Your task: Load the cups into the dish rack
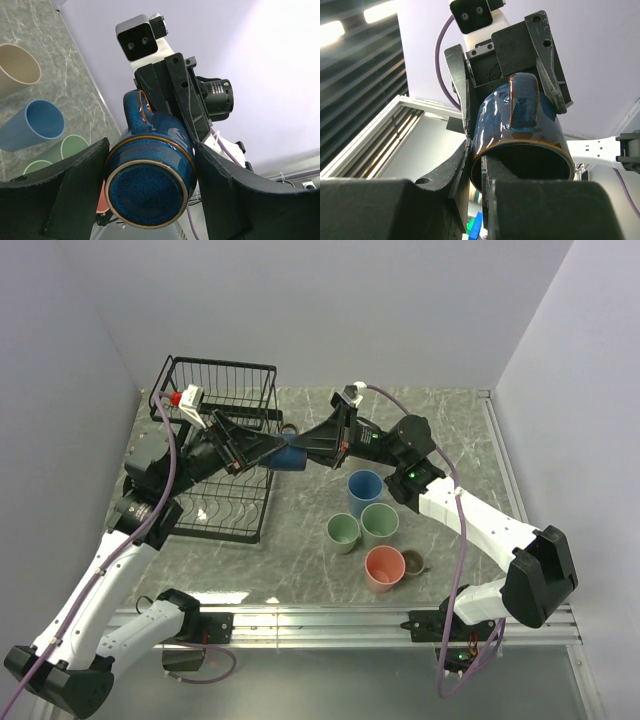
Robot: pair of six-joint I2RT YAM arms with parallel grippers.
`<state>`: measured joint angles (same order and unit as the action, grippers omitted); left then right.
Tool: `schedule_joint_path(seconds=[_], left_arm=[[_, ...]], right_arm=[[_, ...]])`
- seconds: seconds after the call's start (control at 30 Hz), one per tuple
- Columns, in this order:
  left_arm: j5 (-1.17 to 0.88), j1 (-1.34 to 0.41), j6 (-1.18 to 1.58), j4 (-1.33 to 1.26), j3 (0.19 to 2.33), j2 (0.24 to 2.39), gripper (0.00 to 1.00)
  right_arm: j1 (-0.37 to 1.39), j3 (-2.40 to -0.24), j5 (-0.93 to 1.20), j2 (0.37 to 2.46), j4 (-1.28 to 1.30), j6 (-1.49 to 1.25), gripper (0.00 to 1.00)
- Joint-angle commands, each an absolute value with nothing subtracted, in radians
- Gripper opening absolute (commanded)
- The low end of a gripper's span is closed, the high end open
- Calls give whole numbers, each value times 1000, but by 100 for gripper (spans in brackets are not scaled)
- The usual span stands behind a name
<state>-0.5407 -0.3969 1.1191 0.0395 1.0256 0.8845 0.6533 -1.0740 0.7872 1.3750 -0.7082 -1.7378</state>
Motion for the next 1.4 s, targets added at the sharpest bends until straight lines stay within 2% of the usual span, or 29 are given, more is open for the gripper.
schedule_joint_path(seconds=[0.0, 0.07, 0.17, 0.23, 0.3, 0.43, 0.47, 0.5, 0.53, 0.67, 0.77, 0.83, 0.93, 1.07, 1.2, 1.37], left_arm=[[-586, -400, 1108, 18, 1062, 879, 75], [-583, -400, 1109, 18, 1058, 876, 81], [-583, -400, 1111, 23, 1063, 876, 84], [-578, -400, 1111, 26, 1063, 876, 83], [-574, -400, 1109, 34, 1063, 877, 77], [-563, -400, 1112, 29, 1057, 873, 52], [-561, -400, 1114, 34, 1057, 874, 41], [-557, -400, 1114, 34, 1058, 876, 37], [-554, -399, 1112, 35, 1061, 879, 27], [-512, -400, 1065, 122, 1123, 908, 14], [-473, -393, 941, 287, 1245, 974, 8], [-453, -373, 895, 357, 1340, 1028, 6], [-452, -304, 839, 437, 1440, 1089, 2], [-477, -215, 770, 486, 1544, 1166, 0], [-352, -193, 637, 659, 1786, 1328, 0], [-180, -193, 497, 791, 2035, 1524, 0]], right_arm=[[644, -1080, 735, 1356, -782, -1733, 0], [641, -1081, 736, 1359, -778, -1730, 0], [635, -1083, 733, 1362, -778, -1729, 0], [634, -1085, 733, 1370, -782, -1732, 0], [630, -1085, 732, 1377, -790, -1735, 0], [621, -1080, 733, 1384, -799, -1743, 0], [620, -1080, 736, 1387, -804, -1743, 0], [618, -1084, 742, 1391, -808, -1743, 0], [618, -1086, 752, 1393, -807, -1744, 0], [609, -1124, 808, 1410, -755, -1714, 1], [598, -1201, 833, 1402, -577, -1602, 50], [591, -1258, 833, 1391, -409, -1494, 58], [546, -1298, 821, 1365, -220, -1384, 62], [445, -1249, 799, 1267, -117, -1322, 62], [332, -1239, 827, 1218, 70, -1197, 62], [291, -1229, 830, 1158, 228, -1069, 61]])
